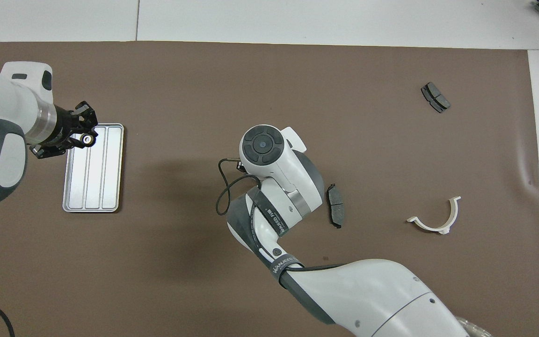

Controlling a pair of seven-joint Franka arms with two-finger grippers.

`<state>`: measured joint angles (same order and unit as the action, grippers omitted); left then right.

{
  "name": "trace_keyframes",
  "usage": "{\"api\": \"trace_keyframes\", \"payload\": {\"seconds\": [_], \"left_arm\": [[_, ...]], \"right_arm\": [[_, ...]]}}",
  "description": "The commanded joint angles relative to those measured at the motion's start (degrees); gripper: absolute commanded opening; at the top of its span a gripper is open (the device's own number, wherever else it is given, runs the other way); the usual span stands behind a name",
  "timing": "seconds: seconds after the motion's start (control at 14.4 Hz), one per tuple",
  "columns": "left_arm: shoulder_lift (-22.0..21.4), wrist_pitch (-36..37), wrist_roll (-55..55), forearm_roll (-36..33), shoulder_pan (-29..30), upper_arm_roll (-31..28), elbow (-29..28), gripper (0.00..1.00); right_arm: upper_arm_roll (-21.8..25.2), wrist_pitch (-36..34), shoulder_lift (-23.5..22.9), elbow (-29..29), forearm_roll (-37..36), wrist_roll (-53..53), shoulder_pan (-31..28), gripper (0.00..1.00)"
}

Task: Place bearing gear from tray to pile

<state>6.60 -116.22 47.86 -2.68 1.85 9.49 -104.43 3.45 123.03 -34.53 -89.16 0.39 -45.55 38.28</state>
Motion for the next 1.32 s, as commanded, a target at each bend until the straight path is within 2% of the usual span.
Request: {"api": "trace_keyframes", "payload": {"seconds": [0.0, 0.14, 0.42, 0.76, 0.9, 0.97, 1.11, 1.25], "left_arm": [[1.0, -4.5, 2.0, 0.7, -3.6, -0.7, 0.8, 0.00], [1.5, -9.5, 2.2, 3.5, -5.5, -0.8, 0.1, 0.00], [1.9, -13.1, 3.1, 5.7, -7.3, -0.8, 0.2, 0.00], [2.5, -14.1, 3.6, 7.0, -8.5, -0.8, 0.3, 0.00], [2.5, -13.9, 4.3, 7.1, -10.0, -0.8, 0.2, 0.00], [2.3, -13.8, 5.0, 7.1, -11.7, -0.9, -0.1, 0.00], [2.3, -14.1, 7.2, 7.1, -13.4, -0.8, -0.7, 0.00], [1.8, -15.9, 10.1, 7.1, -17.0, -0.8, -3.7, 0.00]], "right_arm": [[-0.6, -0.5, 1.9, -2.2, 0.4, -1.6, 0.1, 0.60], [-1.1, -0.5, 2.0, -2.3, 0.8, -1.6, 0.1, 0.57], [-1.1, -0.2, 2.4, -3.0, 0.8, -1.8, 0.1, 0.41], [-1.1, 0.7, 2.3, -3.0, 0.8, -3.1, 0.0, 0.04], [-0.8, 0.0, 2.6, -2.3, 0.1, -1.1, -1.2, 0.02], [-0.6, -0.2, 3.8, -2.2, 0.1, 3.1, -3.5, 0.02], [-0.7, -1.2, 6.3, -2.2, 0.8, 14.3, -10.4, 0.02], [-1.0, -3.1, 7.5, -2.2, 0.8, 24.8, -17.2, 0.02]]}}
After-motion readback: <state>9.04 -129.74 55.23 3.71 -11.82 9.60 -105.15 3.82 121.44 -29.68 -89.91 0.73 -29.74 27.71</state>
